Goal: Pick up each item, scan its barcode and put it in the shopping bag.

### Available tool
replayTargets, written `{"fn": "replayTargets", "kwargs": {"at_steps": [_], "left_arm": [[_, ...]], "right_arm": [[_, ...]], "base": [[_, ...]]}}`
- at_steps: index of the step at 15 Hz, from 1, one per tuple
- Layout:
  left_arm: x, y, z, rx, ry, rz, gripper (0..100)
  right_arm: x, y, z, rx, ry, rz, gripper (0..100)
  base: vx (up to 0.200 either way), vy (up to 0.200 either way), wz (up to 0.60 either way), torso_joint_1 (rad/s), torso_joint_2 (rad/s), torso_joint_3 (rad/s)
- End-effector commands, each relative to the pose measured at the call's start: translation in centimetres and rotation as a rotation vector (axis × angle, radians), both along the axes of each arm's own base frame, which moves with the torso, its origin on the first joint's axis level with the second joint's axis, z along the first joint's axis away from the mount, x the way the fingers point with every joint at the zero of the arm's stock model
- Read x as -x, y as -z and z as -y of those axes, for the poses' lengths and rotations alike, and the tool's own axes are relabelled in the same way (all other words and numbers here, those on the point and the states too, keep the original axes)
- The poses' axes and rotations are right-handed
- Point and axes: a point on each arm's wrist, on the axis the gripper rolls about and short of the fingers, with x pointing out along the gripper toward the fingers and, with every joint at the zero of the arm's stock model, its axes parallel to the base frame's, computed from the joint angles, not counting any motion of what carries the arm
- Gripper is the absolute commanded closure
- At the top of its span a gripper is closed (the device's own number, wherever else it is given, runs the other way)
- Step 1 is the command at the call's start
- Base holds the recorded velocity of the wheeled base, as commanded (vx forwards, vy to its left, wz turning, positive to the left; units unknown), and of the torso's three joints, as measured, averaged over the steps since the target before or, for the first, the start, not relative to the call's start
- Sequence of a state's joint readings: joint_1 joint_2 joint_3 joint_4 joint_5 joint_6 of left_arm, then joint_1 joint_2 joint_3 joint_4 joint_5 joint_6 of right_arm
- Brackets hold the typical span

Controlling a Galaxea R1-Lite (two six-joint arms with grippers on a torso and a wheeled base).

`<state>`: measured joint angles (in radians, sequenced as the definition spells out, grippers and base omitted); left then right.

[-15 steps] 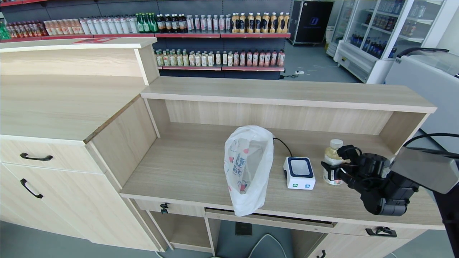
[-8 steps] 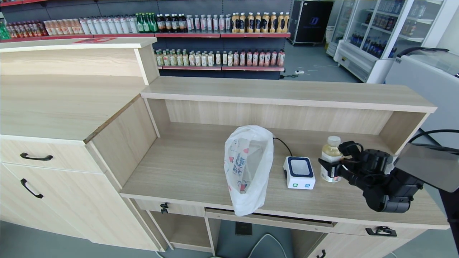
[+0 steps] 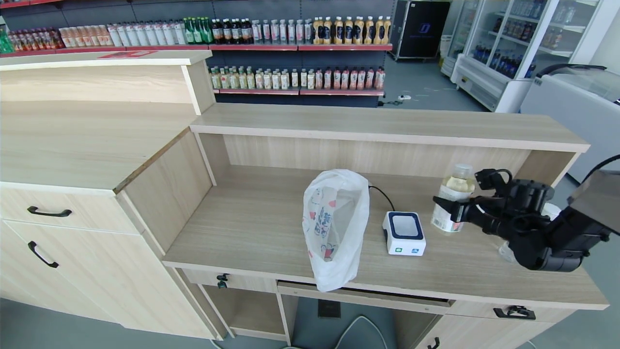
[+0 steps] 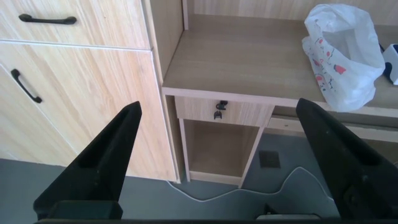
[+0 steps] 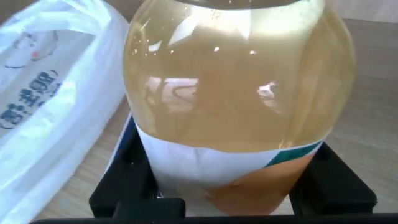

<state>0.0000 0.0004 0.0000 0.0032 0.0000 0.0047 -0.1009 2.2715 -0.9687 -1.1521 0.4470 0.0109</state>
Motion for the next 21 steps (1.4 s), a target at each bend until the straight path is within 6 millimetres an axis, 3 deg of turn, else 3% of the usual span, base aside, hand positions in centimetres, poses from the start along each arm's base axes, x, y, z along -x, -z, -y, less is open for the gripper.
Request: {"fn": "replayTargets", "kwargs": {"at_steps": [1, 3, 7, 11, 16, 21], "left_arm": [[0.0, 0.0, 0.0, 0.000, 0.000, 0.001, 0], [0.0, 0.0, 0.0, 0.000, 0.000, 0.001, 0], [0.0, 0.0, 0.0, 0.000, 0.000, 0.001, 0], [0.0, 0.0, 0.0, 0.000, 0.000, 0.001, 0], [0.0, 0.0, 0.0, 0.000, 0.000, 0.001, 0], [0.0, 0.0, 0.0, 0.000, 0.000, 0.001, 0]], "right_arm": [[5.0, -11.4, -0.6, -0.178, -0.236, 0.056, 100], [8.4, -15.3, -1.2, -0.261, -0.466, 0.042, 100], [14.1, -18.6, -2.2, -0.358, -0.784, -0.069, 100], [17.7, -19.4, -2.9, -0.362, -0.947, -0.147, 100], [20.5, -20.5, -4.2, -0.433, -0.990, -0.236, 100], [22.5, -18.8, -5.4, -0.464, -1.020, -0.292, 100]], "base": [[0.000, 0.000, 0.00, 0.000, 0.00, 0.000], [0.000, 0.000, 0.00, 0.000, 0.00, 0.000], [0.000, 0.000, 0.00, 0.000, 0.00, 0.000], [0.000, 0.000, 0.00, 0.000, 0.00, 0.000], [0.000, 0.000, 0.00, 0.000, 0.00, 0.000], [0.000, 0.000, 0.00, 0.000, 0.00, 0.000]]}}
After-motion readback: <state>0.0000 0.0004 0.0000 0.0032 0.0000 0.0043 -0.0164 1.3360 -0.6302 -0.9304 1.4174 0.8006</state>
